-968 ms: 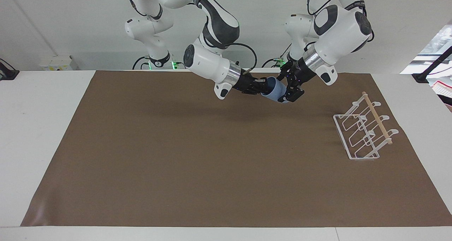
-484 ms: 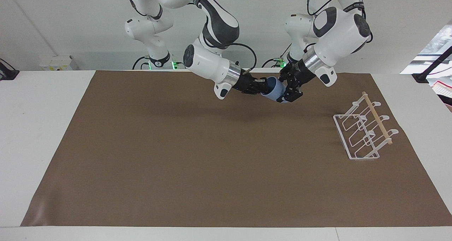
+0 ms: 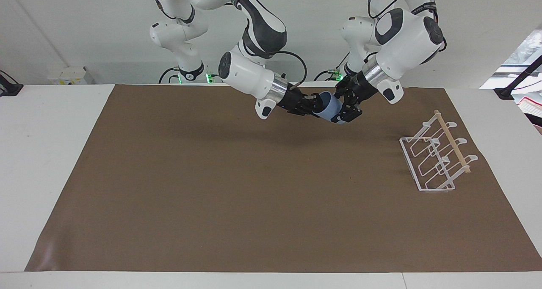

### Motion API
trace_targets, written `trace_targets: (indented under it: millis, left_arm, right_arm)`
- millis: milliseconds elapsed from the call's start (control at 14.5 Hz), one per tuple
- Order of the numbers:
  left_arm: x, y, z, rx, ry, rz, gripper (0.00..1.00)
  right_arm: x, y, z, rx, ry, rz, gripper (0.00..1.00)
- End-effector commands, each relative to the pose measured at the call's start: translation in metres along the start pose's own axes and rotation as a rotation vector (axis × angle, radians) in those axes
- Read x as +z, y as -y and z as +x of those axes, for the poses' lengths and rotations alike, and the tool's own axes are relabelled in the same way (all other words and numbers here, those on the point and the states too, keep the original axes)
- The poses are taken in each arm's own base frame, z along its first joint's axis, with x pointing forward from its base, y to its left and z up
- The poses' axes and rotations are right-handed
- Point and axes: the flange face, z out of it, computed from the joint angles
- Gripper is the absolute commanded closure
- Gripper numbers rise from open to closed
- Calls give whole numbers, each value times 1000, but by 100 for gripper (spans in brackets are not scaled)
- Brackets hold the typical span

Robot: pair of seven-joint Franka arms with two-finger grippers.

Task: Hang cup on cup holder
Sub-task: 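Open the right gripper and withdraw it while the left gripper carries the cup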

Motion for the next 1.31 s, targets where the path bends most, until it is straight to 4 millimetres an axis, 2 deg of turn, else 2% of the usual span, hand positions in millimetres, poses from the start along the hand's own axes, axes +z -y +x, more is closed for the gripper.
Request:
trace_targets:
  millis: [0, 138, 207, 277, 415, 622, 691, 830, 899, 1037, 1176, 1245]
  left_arm:
    - [-15, -4, 4, 40, -65, -8, 100]
    - [-24, -10, 18, 49, -138, -28, 100]
    - [-30, -14, 34, 58, -203, -41, 100]
    - [-31, -14, 41, 105, -268, -32, 100]
    - [-33, -12, 55, 201, -440, 4, 100]
    - [-35, -11, 75, 309, -753, 68, 100]
    - [-24, -17, 85, 341, -879, 121, 100]
    - [1, -28, 94, 400, -1071, 222, 100]
    - [-1, -35, 100, 414, -1186, 259, 100]
    - [24, -59, 105, 489, -1422, 340, 100]
    - [39, -75, 120, 507, -1537, 393, 100]
    - [45, -80, 125, 515, -1583, 406, 100]
  right_arm:
    - [-59, 2, 28, 31, -81, 47, 1]
    - [-98, 0, 45, 12, -144, 41, 1]
    - [-120, -4, 55, -2, -180, 21, 1]
    - [-132, -12, 65, -29, -204, -31, 1]
    - [-166, -39, 92, -110, -240, -221, 1]
    - [-208, -68, 114, -190, -236, -475, 1]
    - [-224, -83, 119, -195, -209, -591, 1]
    - [-263, -98, 129, -247, -219, -783, 1]
    - [-291, -97, 128, -276, -219, -864, 1]
    - [-352, -92, 122, -272, -176, -940, 1]
    - [-419, -80, 93, -279, -145, -1060, 1]
    - [-431, -78, 89, -294, -143, -1098, 1]
